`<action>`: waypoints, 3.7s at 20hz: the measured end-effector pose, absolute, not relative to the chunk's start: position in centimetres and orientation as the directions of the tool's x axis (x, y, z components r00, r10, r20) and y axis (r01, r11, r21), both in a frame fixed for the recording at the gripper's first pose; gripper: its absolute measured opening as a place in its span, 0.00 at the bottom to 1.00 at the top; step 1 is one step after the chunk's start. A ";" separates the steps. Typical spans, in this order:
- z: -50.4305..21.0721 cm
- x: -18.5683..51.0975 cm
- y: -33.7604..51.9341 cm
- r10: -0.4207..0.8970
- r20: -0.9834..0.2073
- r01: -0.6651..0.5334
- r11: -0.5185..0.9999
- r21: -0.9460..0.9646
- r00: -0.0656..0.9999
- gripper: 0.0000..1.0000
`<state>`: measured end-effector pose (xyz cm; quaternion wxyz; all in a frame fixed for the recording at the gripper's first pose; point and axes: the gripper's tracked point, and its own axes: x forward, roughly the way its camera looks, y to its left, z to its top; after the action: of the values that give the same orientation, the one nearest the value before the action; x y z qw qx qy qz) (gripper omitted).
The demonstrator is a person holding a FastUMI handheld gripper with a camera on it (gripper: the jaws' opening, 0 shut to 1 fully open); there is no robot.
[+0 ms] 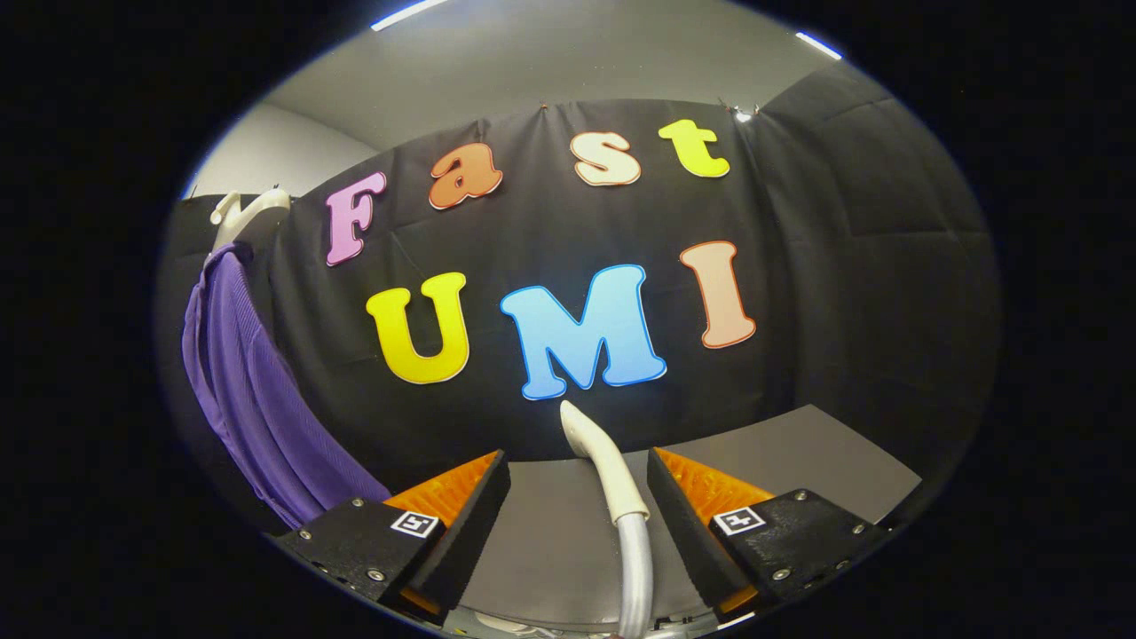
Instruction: Iron the clothes twice with a garment steamer, once on the left side and once on the right side.
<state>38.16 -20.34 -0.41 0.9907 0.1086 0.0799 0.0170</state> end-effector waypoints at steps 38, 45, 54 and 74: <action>-13.6 47.3 -19.2 0.588 -0.469 0.102 0.548 0.830 0.659 0.38; -12.8 47.4 -19.8 0.569 -0.472 0.122 0.545 0.830 0.674 0.32; -10.5 43.2 -19.3 0.550 -0.473 0.067 0.600 0.797 0.688 0.32; -1.4 20.4 -8.7 0.345 -0.352 0.011 0.699 0.715 0.870 0.32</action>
<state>20.37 -8.68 -1.38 0.8909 0.3762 0.2368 0.0936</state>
